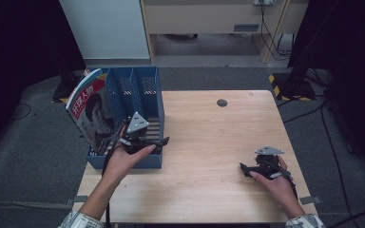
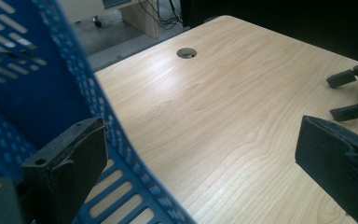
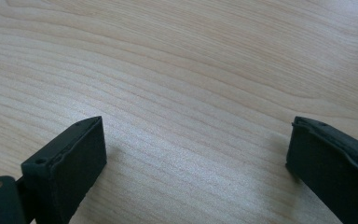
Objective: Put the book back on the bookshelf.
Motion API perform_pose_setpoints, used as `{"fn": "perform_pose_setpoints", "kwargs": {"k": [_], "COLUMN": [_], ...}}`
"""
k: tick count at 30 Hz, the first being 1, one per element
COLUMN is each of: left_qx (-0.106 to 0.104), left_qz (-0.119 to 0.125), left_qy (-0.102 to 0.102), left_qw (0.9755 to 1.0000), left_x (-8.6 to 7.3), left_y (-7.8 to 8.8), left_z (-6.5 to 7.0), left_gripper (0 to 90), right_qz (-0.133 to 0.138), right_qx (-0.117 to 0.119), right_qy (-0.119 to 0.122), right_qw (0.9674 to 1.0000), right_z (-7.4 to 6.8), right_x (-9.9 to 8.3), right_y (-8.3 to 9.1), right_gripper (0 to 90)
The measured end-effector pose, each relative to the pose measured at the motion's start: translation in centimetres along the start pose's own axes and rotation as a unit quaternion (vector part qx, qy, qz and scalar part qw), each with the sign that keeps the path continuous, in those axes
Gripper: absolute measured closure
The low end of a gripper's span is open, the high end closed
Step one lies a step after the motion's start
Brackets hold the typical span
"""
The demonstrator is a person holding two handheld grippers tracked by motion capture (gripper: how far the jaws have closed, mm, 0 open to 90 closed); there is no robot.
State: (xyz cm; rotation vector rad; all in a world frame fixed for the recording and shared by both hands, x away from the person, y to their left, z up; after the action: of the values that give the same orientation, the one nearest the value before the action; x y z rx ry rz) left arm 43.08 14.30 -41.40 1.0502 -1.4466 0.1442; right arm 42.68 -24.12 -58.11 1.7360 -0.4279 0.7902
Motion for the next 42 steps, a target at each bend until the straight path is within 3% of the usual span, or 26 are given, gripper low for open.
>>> {"fn": "perform_pose_setpoints", "kwargs": {"k": [9,25,42], "left_qx": [-0.027,-0.048,-0.087], "left_qz": [-0.008,-0.022,-0.059], "left_qy": [-0.014,-0.015,-0.028], "left_qw": [0.9995,0.9985,0.9941], "left_x": [0.9,0.9,0.1], "left_y": [-1.6,-4.3,-9.3], "left_z": [2.7,5.2,9.2], "left_gripper": [1.8,2.1,2.5], "right_qz": [0.000,0.002,0.000], "right_qx": [0.000,-0.002,0.000], "right_qy": [0.000,-0.001,0.000], "right_qw": [1.0000,1.0000,1.0000], "right_z": [0.0,0.0,-0.1], "right_x": [0.0,-0.1,-0.1], "right_y": [0.0,0.1,0.1], "right_gripper": [5.1,5.0,4.6]}}
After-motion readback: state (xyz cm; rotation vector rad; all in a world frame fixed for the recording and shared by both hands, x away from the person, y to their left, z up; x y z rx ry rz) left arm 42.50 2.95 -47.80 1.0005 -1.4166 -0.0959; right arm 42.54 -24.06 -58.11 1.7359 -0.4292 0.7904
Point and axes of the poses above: each handheld gripper's, and its own axes: y roughly backward along the jaws, x roughly out of its top, z roughly to its right, the point moved 6 cm from there along -y, roughly forward along the jaws, and after that the axes turned 12 degrees about -y, right-handed, at the moved point
